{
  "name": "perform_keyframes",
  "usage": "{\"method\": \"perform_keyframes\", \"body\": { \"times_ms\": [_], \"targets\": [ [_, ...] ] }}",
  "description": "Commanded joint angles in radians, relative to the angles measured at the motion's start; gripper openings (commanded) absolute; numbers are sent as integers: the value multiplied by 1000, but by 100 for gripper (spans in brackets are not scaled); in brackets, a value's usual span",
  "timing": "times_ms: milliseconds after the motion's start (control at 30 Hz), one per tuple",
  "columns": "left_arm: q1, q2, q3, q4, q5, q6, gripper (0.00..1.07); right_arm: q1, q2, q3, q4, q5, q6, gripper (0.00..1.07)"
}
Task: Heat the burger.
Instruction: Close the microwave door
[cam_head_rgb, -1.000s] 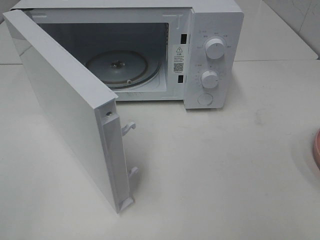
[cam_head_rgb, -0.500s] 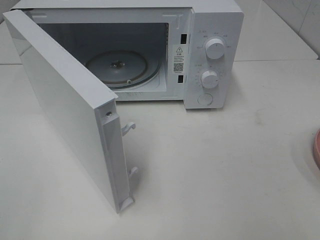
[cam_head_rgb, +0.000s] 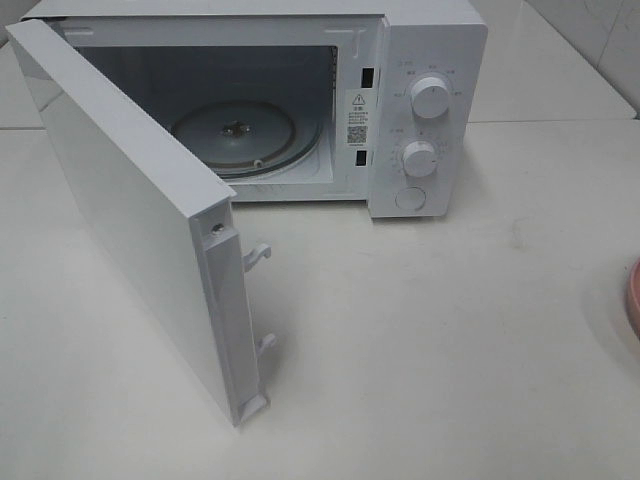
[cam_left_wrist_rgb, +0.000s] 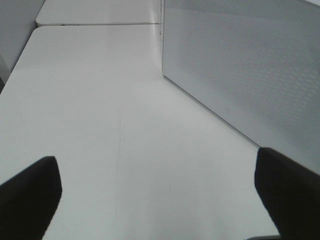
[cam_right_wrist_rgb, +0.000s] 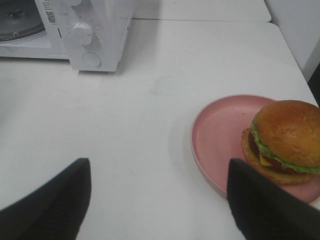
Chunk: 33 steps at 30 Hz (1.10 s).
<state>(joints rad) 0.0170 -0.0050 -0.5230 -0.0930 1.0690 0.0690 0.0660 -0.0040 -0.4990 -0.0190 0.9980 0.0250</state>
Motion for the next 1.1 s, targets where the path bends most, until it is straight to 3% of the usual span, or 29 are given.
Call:
{"method": "perform_keyframes", "body": {
  "times_ms": [33, 1100],
  "targets": [
    [3, -5, 1, 1, 3, -3, 99, -7, -29, 2, 1, -2, -9, 74],
    [3, -5, 1, -12, 3, -3, 99, -7, -29, 2, 1, -2, -9, 74]
  ]
}}
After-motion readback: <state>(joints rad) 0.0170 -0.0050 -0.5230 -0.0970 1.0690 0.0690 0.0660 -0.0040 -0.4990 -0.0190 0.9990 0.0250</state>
